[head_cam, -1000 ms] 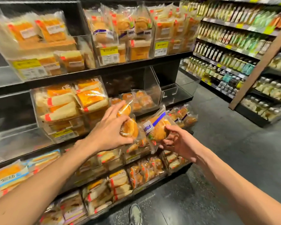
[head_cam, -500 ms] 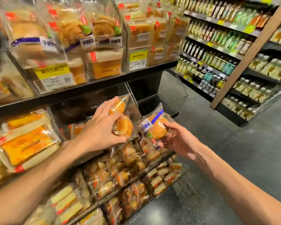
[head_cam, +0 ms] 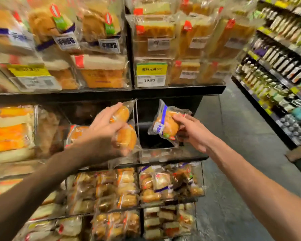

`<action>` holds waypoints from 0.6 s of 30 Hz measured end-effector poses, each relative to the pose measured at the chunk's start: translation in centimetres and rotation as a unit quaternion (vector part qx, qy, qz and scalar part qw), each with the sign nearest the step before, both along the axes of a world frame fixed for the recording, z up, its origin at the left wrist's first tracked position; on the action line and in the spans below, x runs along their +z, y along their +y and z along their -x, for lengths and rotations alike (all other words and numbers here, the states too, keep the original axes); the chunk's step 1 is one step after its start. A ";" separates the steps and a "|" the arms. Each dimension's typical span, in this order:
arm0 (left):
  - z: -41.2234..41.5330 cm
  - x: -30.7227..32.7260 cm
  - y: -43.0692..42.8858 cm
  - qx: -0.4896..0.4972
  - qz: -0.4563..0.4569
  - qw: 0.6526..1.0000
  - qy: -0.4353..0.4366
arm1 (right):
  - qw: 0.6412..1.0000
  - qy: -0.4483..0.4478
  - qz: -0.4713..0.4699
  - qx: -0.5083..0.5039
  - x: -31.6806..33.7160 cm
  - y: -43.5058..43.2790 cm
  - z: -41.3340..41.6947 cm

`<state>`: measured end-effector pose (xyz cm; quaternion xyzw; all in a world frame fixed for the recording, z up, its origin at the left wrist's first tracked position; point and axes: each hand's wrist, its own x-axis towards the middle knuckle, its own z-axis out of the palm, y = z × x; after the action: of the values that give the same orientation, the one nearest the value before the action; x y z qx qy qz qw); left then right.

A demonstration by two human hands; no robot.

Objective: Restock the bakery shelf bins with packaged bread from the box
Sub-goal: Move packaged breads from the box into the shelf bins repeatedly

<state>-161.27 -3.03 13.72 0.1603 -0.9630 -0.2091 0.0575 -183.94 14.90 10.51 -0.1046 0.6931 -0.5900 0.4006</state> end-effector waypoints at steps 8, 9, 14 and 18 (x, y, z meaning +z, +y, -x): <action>0.2 0.3 2.0 0.079 0.046 0.996 -0.023 | 0.985 -0.143 -0.097 0.029 -5.0 -5.9 3.8; 0.2 0.3 2.1 0.083 0.050 0.995 -0.024 | 0.982 -0.145 -0.120 0.021 -5.8 -6.4 3.8; 0.1 0.5 1.9 0.088 0.045 0.995 -0.031 | 0.969 -0.191 -0.157 -0.008 -8.7 -8.2 3.1; 0.4 0.6 1.5 0.075 0.047 0.994 -0.065 | 0.964 -0.204 -0.170 -0.011 -9.9 -8.7 3.1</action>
<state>-161.70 -1.57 14.31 0.2428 -0.9586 -0.1479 0.0182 -187.04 6.22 0.57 0.0947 0.6881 -0.4765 0.5389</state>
